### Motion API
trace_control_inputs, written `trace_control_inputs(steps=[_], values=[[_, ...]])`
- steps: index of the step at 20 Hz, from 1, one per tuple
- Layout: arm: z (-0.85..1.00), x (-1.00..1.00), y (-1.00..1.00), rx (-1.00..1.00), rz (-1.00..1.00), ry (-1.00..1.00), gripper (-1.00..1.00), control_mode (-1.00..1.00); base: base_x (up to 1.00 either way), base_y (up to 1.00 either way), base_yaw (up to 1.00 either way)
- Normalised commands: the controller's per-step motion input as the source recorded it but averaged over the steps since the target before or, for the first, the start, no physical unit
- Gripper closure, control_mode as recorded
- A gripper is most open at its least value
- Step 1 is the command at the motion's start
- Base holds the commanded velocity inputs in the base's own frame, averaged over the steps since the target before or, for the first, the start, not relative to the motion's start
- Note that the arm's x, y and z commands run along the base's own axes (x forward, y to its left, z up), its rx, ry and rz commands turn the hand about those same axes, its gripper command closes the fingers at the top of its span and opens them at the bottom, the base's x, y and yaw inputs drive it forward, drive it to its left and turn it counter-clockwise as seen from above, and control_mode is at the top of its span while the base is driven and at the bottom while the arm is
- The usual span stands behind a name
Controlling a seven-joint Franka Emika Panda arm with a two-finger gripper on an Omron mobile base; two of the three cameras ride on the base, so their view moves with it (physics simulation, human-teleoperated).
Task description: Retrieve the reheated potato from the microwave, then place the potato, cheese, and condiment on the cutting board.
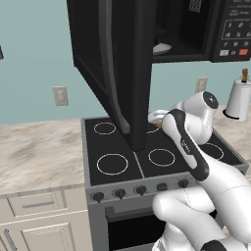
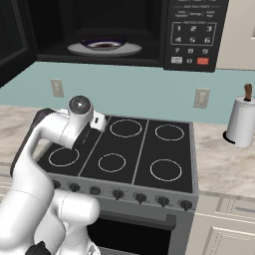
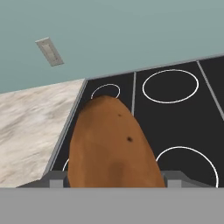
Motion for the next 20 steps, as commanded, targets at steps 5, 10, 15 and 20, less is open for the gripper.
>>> trace_control_inputs(steps=[5,10,15,20], values=[[0.00,0.00,0.00,0.00,0.00,0.00,1.00,-1.00,0.00,0.00,0.00],[0.00,0.00,0.00,0.00,0.00,0.00,1.00,-1.00,0.00,0.00,0.00],[0.00,0.00,0.00,0.00,0.00,0.00,1.00,-1.00,0.00,0.00,0.00],[0.00,0.00,0.00,0.00,0.00,0.00,1.00,-1.00,0.00,0.00,0.00]])
